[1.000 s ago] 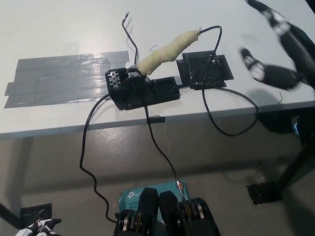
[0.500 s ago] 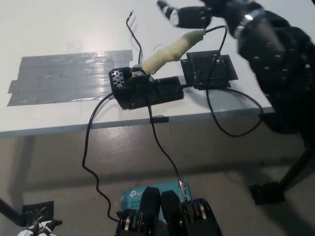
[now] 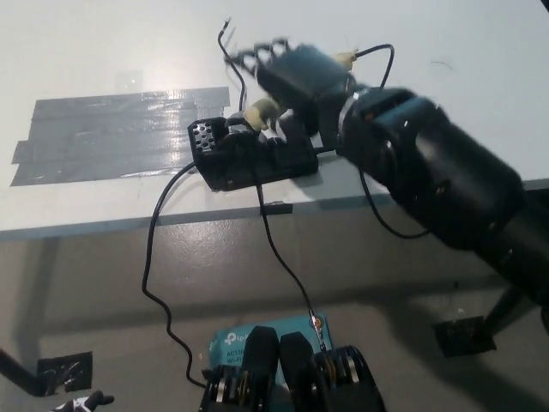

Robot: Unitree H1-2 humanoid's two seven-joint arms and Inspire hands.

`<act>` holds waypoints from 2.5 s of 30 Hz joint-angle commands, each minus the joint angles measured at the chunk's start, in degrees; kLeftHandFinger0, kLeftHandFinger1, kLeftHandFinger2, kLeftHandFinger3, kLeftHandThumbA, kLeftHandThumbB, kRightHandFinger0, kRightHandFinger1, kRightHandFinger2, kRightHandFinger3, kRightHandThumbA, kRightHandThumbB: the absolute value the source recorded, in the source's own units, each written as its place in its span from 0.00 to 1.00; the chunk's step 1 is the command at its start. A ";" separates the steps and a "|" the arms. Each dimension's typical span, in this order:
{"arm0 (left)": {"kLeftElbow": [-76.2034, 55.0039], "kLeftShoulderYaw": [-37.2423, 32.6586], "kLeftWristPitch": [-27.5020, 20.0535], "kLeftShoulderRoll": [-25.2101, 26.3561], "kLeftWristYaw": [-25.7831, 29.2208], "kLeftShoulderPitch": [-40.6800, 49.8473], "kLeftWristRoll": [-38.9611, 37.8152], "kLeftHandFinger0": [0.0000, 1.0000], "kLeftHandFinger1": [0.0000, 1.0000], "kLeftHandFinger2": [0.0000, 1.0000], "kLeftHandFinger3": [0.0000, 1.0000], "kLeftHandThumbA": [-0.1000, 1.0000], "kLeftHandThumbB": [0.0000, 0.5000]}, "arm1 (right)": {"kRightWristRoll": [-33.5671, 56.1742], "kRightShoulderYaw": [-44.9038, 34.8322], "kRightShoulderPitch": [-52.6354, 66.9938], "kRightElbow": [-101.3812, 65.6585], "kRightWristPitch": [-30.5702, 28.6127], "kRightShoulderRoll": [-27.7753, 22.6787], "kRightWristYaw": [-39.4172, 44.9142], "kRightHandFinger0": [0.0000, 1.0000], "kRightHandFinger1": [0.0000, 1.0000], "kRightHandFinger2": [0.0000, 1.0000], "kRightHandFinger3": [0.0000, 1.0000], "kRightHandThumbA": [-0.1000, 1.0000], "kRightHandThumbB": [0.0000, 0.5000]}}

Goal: The robot uses its right hand to grab the soldering gun kept on the middle of the table and pulls it out of its base and keep it on the right side of the base

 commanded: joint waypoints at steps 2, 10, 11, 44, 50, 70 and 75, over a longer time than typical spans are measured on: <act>-1.72 -0.30 -0.34 0.57 -0.97 0.72 -0.09 0.44 0.46 0.48 0.72 0.82 0.55 | -4.75 1.03 -1.39 4.04 -0.17 -1.46 4.43 1.00 1.00 1.00 1.00 0.60 0.58; -1.77 -1.40 0.01 0.51 -0.95 0.02 0.27 0.43 0.47 0.50 0.73 0.81 0.51 | -9.81 3.47 -2.33 6.21 2.10 -2.69 10.77 1.00 1.00 1.00 1.00 0.56 1.00; -1.79 -1.50 0.05 0.50 -0.94 -0.03 0.31 0.43 0.47 0.50 0.73 0.81 0.51 | -10.35 3.59 -2.33 6.12 2.23 -2.83 10.85 1.00 1.00 1.00 1.00 0.51 0.99; -1.44 -3.84 -0.41 0.29 -0.59 -0.31 1.80 0.35 0.39 0.45 0.75 0.78 0.51 | -37.09 7.52 -0.34 13.65 5.10 -4.34 -7.08 1.00 1.00 1.00 1.00 0.20 0.71; -1.38 -4.06 -0.66 0.14 -0.55 -0.05 1.99 0.34 0.39 0.45 0.75 0.77 0.49 | -31.98 0.14 1.41 16.44 3.62 -3.15 -21.18 0.00 0.00 0.16 1.00 0.00 0.26; -1.01 -5.19 -1.23 1.36 -1.31 -0.64 3.79 0.30 0.36 0.42 0.75 0.76 0.52 | -28.85 -4.22 -1.14 23.20 -12.37 -2.77 -48.18 0.00 0.00 0.00 0.15 0.00 0.26; -1.57 -5.26 0.07 1.32 -1.06 -0.41 3.84 0.29 0.35 0.42 0.76 0.75 0.50 | -28.52 -5.13 -2.13 23.84 -15.74 -3.85 -49.99 0.00 0.00 0.25 0.31 0.00 0.22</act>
